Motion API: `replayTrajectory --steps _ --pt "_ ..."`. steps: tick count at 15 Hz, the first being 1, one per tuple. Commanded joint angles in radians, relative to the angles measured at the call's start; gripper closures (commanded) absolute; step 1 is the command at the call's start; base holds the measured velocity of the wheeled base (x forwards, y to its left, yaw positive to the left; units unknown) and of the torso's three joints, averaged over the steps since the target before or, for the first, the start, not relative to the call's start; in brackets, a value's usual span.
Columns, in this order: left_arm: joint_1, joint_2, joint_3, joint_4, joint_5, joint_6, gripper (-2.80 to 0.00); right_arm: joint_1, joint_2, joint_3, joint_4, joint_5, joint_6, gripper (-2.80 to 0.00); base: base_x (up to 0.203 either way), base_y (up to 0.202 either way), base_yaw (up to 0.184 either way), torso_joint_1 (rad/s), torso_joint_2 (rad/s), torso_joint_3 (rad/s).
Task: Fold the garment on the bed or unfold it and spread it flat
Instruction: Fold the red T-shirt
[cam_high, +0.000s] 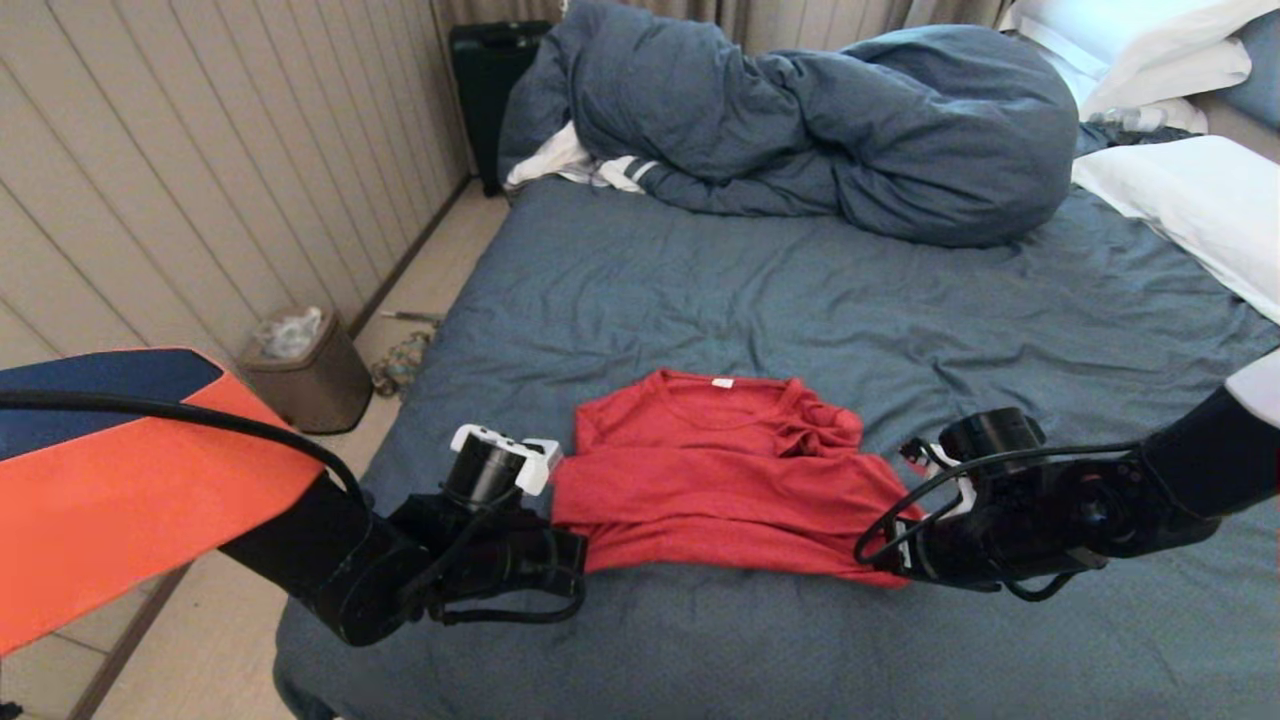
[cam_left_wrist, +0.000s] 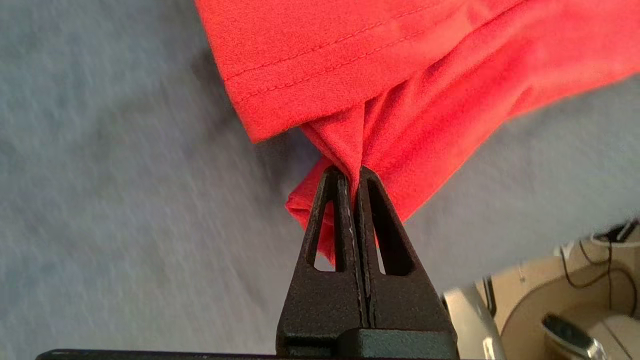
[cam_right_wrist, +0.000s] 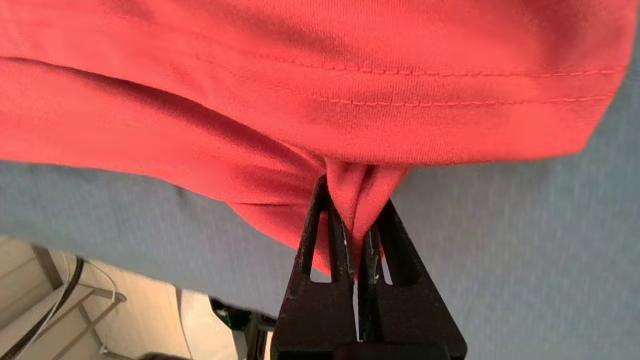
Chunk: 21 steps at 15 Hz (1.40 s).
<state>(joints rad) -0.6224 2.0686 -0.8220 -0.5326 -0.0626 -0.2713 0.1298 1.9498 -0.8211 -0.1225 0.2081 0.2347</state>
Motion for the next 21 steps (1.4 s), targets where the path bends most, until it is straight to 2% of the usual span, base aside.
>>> replayTrajectory --steps 1,4,7,14,18,21 --pt "-0.007 -0.030 0.018 -0.003 0.000 -0.002 0.00 0.000 -0.023 0.024 -0.013 0.002 0.002 0.00 0.000 0.000 0.000 0.000 0.00 0.000" --pt "0.005 -0.033 0.006 -0.010 0.000 -0.002 0.00 0.001 -0.015 0.028 -0.048 0.001 0.002 0.00 0.000 0.000 0.000 0.000 0.00 0.000" --pt "0.012 0.005 -0.007 -0.091 0.006 -0.022 0.00 -0.001 -0.009 0.005 -0.049 -0.001 0.002 0.00 0.000 0.000 0.000 0.000 0.00 0.000" --pt "0.012 -0.068 -0.004 -0.013 0.004 -0.004 0.00 -0.001 -0.038 0.012 -0.043 -0.001 0.003 0.00 0.000 0.000 0.000 0.000 0.00 0.000" --pt "0.007 -0.047 0.030 -0.022 -0.021 0.006 0.00 -0.001 -0.038 0.017 -0.040 -0.003 0.002 0.00 0.000 0.000 0.000 0.000 0.00 0.000" --pt "0.015 0.016 -0.016 -0.029 -0.022 -0.002 0.00 -0.001 -0.034 0.016 -0.043 -0.001 0.003 0.00 0.000 0.000 0.000 0.000 0.00 0.000"
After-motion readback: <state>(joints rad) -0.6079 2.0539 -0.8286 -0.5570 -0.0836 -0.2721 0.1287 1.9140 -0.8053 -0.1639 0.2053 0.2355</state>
